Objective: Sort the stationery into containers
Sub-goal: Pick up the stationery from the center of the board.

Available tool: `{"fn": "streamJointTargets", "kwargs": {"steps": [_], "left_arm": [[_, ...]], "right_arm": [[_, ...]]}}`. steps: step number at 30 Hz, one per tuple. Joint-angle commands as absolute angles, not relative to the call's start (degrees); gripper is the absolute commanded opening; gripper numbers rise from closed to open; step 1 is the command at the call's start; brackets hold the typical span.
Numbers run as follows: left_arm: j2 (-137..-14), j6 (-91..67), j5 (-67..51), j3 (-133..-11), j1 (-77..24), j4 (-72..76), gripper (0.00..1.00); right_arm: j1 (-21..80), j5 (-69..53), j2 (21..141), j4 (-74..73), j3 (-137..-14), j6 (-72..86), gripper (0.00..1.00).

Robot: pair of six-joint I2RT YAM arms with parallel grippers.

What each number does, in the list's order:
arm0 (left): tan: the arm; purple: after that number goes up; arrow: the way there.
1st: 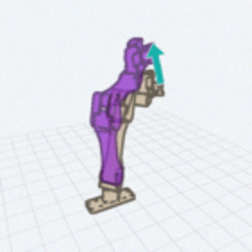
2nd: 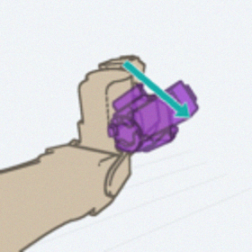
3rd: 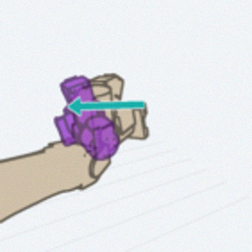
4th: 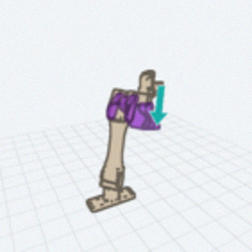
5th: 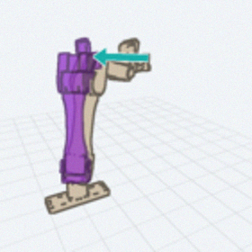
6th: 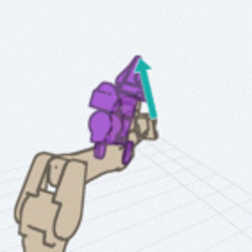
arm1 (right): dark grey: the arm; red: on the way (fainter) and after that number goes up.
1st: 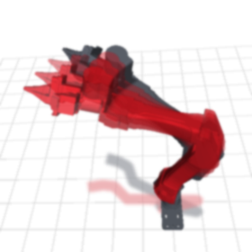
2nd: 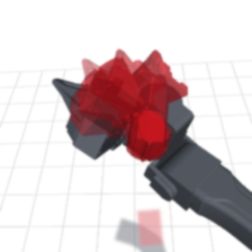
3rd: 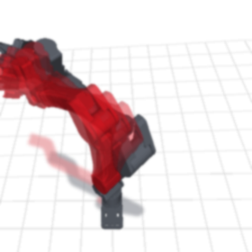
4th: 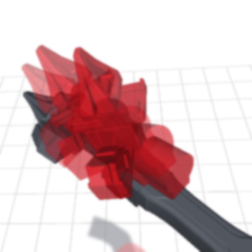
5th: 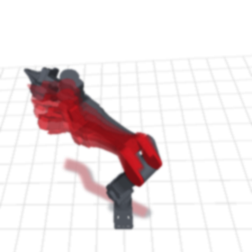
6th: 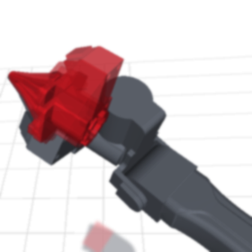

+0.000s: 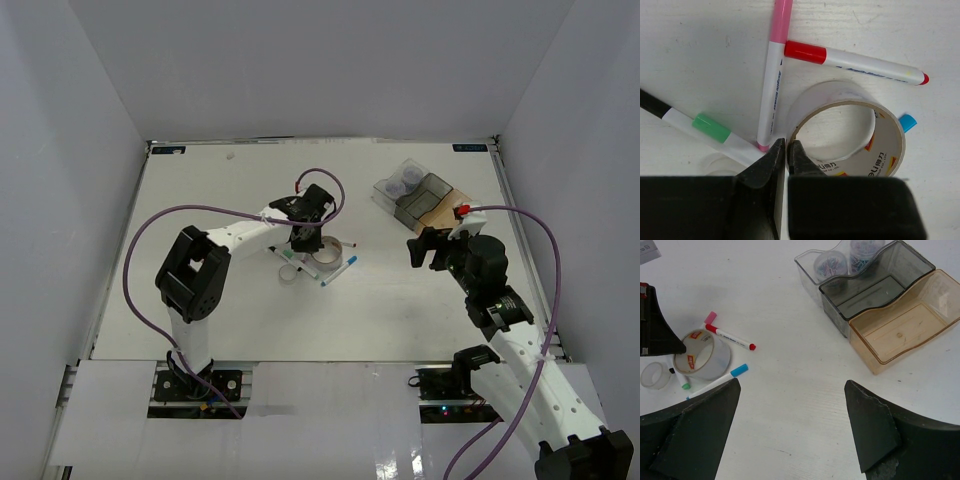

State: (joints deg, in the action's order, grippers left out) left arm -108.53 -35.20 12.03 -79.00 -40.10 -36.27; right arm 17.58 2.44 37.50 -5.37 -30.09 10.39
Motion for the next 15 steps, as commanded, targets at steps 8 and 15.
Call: {"fn": "streamJointTargets", "kwargs": {"steps": [8, 15], "left_arm": [[-97.1, -34.1, 8.1, -80.4, -40.9, -32.1, 0.02], [-85.1, -29.0, 0.1, -69.1, -41.2, -16.3, 0.02]], "right_arm": [[17.3, -13.0, 40.7, -4.5, -36.0, 12.5, 0.91], [17.5, -24.7, 46.0, 1.7, -38.1, 21.6, 0.9]]}}
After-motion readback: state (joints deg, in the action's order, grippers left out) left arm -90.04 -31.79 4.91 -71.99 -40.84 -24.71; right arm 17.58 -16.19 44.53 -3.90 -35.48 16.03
